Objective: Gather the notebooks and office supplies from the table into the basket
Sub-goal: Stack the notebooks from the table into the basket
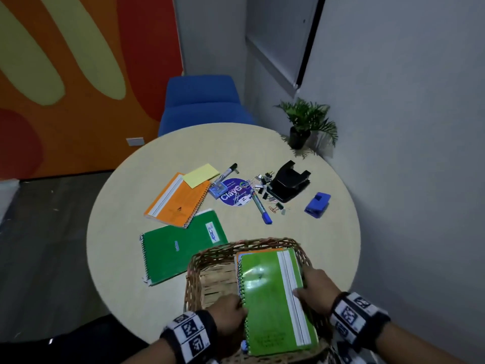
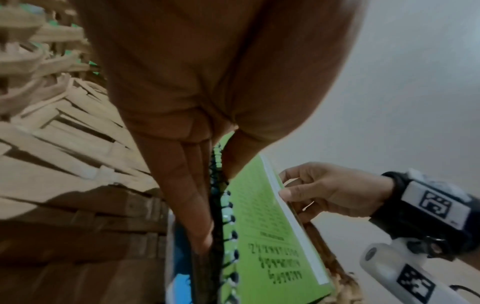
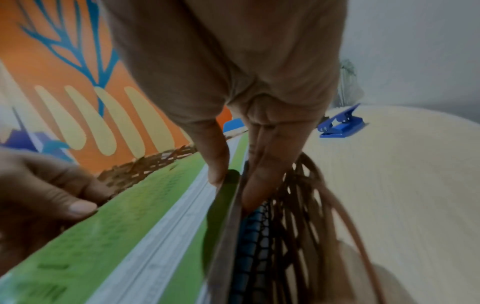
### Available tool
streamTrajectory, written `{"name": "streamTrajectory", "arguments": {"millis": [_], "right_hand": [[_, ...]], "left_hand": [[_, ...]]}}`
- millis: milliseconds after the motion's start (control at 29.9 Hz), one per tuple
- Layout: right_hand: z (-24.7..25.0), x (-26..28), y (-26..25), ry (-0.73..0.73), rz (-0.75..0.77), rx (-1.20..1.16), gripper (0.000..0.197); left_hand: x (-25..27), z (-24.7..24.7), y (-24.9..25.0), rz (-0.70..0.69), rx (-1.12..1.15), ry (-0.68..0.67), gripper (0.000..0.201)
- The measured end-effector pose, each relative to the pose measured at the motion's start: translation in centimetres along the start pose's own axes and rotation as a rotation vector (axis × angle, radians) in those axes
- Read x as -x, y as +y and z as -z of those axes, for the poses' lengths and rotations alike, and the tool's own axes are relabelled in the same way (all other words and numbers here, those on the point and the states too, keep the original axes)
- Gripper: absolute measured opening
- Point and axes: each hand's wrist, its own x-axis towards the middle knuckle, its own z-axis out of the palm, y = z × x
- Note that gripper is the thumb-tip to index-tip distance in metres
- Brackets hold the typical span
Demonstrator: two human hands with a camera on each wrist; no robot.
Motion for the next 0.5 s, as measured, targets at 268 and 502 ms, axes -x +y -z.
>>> {"name": "streamTrajectory", "arguments": {"millis": [268,502], "right_hand": [[-0.6,-1.3,-0.7,0.139,-0.036,0.151,0.045],[-0.8,1.9,-0.3,0.049,0.22,0.398,0.036]], "left_hand": [[-0.7,0.2,2.1,0.075,-0.148,0.085,0.025],[-0.6,0.0,1.6,0.01,0.005,0.069,0.055]]}}
